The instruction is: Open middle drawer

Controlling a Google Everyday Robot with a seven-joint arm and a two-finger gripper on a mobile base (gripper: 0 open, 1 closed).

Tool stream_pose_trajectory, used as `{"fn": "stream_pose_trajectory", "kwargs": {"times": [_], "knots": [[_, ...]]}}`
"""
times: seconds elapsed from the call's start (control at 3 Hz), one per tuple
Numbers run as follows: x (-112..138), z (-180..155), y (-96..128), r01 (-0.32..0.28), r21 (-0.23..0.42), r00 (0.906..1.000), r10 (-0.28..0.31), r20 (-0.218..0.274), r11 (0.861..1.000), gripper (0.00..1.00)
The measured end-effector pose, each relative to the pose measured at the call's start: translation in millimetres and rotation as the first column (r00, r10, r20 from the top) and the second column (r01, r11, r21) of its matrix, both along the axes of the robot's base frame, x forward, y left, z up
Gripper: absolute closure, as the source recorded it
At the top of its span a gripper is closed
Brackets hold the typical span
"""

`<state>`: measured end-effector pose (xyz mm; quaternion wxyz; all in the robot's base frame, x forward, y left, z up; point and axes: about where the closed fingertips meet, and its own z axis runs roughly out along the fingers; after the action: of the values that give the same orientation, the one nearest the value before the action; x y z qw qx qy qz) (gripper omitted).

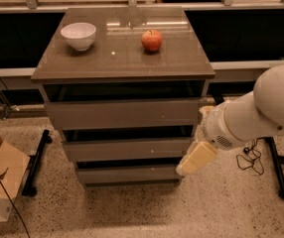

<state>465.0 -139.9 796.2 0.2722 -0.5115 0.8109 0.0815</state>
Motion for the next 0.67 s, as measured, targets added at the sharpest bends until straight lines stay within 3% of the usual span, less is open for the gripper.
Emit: {"fn": "stream_pose_trajectory", "kwargs": {"times": [0.33,0.67], "knots": [[16.7,6.7,-0.3,0.034,0.013,0.9969,-0.035,0.071,0.999,0.00],[16.7,6.8,-0.4,0.034,0.013,0.9969,-0.035,0.071,0.999,0.00]]}}
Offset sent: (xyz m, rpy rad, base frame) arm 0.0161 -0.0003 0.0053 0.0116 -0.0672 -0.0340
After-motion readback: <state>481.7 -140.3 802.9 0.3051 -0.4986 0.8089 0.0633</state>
